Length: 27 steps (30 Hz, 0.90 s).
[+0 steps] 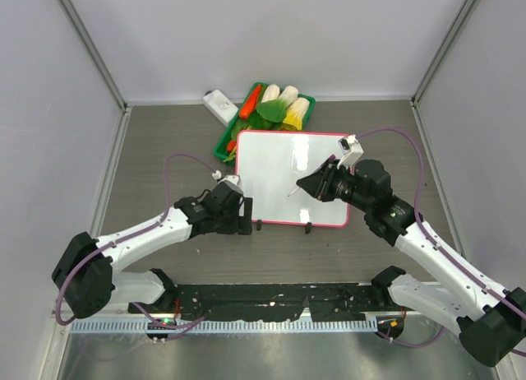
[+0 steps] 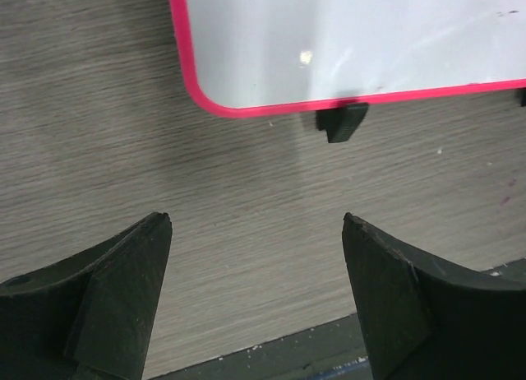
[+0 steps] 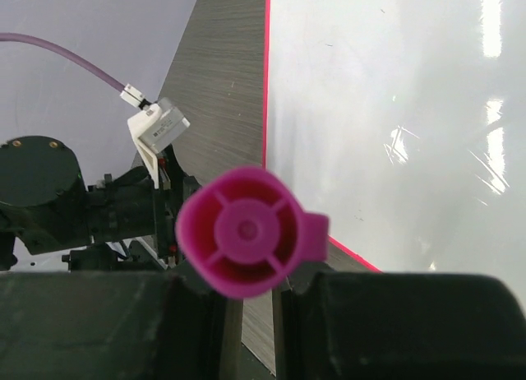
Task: Write a sentence on the whiteboard
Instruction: Move the whiteboard stand to the corner of the board.
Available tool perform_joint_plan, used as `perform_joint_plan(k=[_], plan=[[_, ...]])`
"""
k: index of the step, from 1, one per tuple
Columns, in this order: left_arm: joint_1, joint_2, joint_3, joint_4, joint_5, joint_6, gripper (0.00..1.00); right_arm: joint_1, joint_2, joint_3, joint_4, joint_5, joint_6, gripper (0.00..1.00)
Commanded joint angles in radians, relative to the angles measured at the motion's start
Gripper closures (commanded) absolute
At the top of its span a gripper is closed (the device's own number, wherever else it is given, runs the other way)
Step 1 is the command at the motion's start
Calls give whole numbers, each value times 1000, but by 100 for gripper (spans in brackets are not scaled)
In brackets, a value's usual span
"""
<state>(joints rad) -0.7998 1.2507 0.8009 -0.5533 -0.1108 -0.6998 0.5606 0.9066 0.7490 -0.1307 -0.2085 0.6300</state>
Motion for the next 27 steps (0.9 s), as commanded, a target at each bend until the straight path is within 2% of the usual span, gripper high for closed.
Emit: perform_joint_plan(k=[1,8,14,22,27], plan=[[-38,-33,-64,127,-112,-59,14,-4,-28,33,26,20,-15,98],[-82,33,-118,277,-119,-70,18,-2,-21,39,22,24,-23,98],[-156,140,-103,354,-151,-75,23,-1,-26,41,10,37,-27,99],[-202,289,-26,325,-279,-107,30,-2,-44,41,-9,57,-29,99],[-202,335,-23,354,-288,-106,38,-2,-52,39,-23,69,-35,99]])
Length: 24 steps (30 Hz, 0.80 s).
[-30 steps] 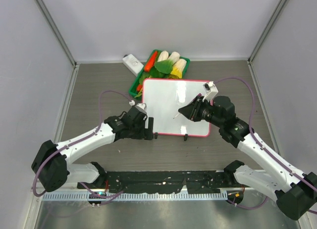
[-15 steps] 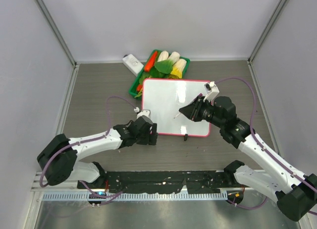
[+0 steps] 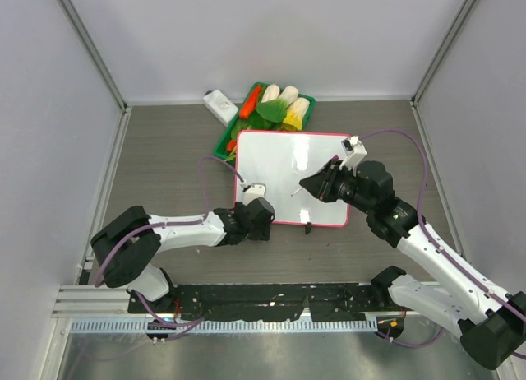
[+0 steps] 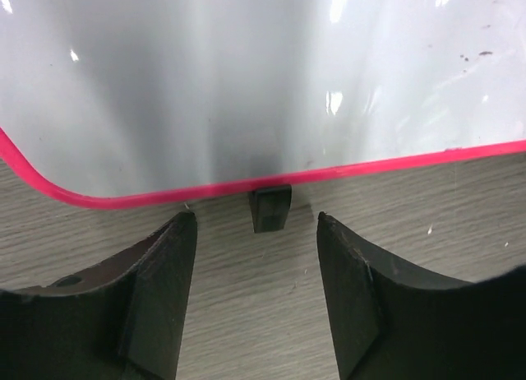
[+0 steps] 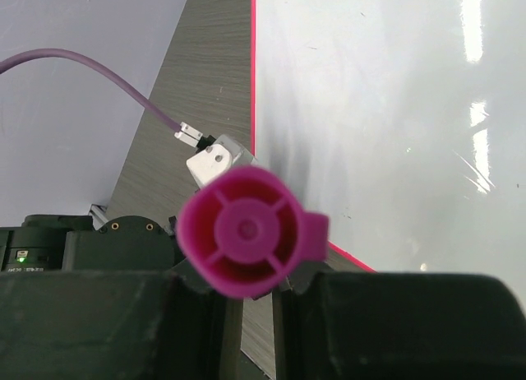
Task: Write a sentence on the whiteboard
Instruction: Move the whiteboard stand to the corner of the board.
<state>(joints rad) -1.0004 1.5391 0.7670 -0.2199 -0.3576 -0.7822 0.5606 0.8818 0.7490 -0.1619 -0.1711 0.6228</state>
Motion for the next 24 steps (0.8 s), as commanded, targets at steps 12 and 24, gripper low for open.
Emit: perform_joint_plan(k=[12,24], plan=[[-23,102,23,30,-47,-23,98,-2,-24,36,-1,25,-31,99],[-191,76,78,-189,-93,-268,100,-4,-79,-3,-8,31,-3,99]])
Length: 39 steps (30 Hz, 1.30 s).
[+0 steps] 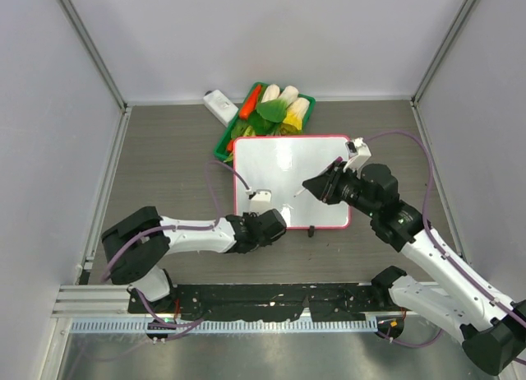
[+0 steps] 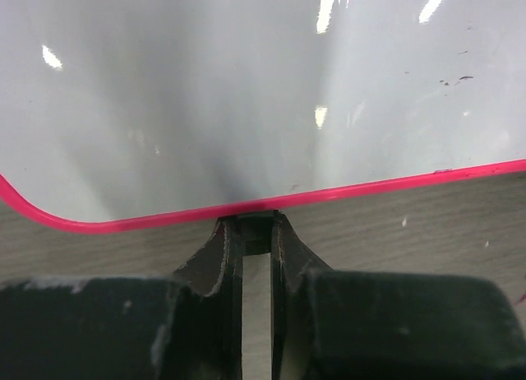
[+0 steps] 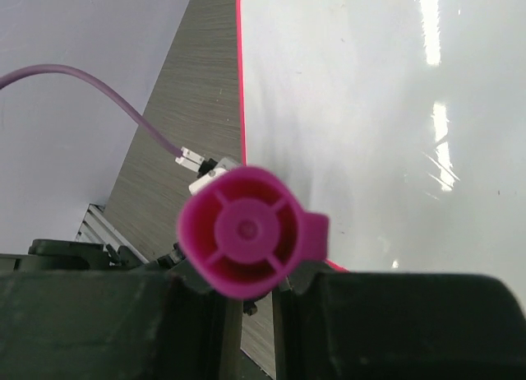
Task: Write a sentence on the whiteboard
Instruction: Move the whiteboard stand to the corner of the board, then hold the whiteboard on the whiteboard stand.
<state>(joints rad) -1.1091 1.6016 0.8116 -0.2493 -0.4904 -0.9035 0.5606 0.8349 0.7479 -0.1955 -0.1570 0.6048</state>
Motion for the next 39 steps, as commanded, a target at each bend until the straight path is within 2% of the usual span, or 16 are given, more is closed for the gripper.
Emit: perform_joint_plan(k=[1,7,13,16,18,24,27,33,39], plan=[[-99,20,49,-191,30,-173,100,-4,-39,-11,28,19,19,99],[-207,50,110,-304,12,-288,100,-2,-54,-30,21,-1,38,99],[-264,66,133,-327,39,-319,98,-2,-94,-53,11,7,55,99],[-270,49,123,-305,56,-298,90,-2,-96,-56,-2,8,53,99],[-271,37,121,-286,73,-282,81,-2,-95,-51,-16,11,52,99],[-287,-26,118,-226,98,-204,39,-4,-94,-27,-35,28,35,99],[-290,-81,103,-200,102,-187,22,-2,-82,-13,-39,28,26,98],[-290,-160,161,-269,41,-117,14,-2,-36,8,-36,31,7,99],[-267,-177,259,-320,27,17,9,-2,-16,30,-35,54,-5,99]])
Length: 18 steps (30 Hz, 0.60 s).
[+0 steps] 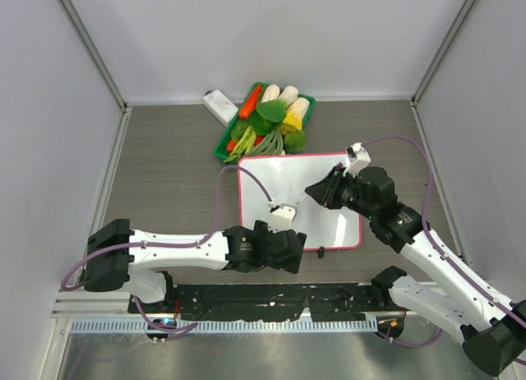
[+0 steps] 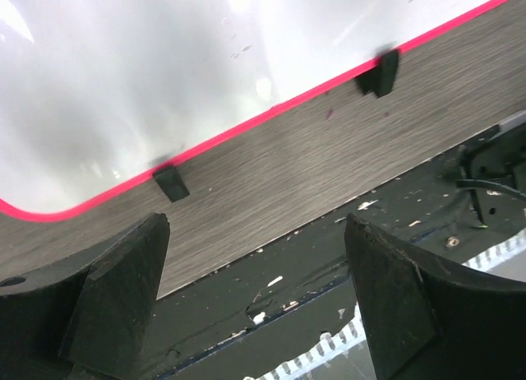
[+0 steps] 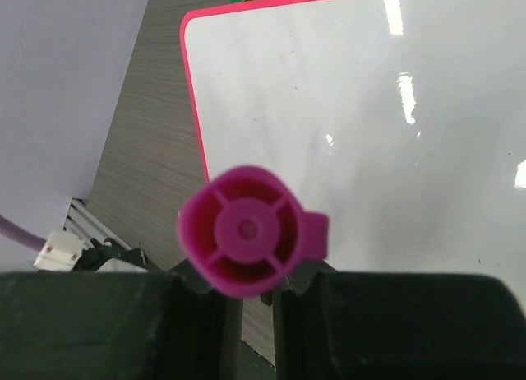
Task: Write a sentence on the whiteboard
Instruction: Hold the whiteboard on the whiteboard stand.
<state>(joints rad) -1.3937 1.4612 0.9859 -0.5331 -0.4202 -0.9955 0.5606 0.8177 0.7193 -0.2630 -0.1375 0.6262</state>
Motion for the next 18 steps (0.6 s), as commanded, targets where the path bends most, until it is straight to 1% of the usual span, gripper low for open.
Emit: perform_joint_plan(k=[1,5,6,8,15,18], plan=[[33,-41,105,-42,-42,130,9,-2,0,61,31,38,-28,99],[110,-58,160,-41,-3,213,6,-2,3,68,30,56,-29,99],[139,-62,171,-28,23,231,5,-2,6,69,28,56,-36,99],[212,-61,203,-28,119,254,4,-2,5,69,24,70,-34,99],[427,-32,367,-91,253,371,4,-4,1,80,8,88,-40,99],[514,-48,375,-93,305,382,4,-2,1,83,5,87,-46,99]])
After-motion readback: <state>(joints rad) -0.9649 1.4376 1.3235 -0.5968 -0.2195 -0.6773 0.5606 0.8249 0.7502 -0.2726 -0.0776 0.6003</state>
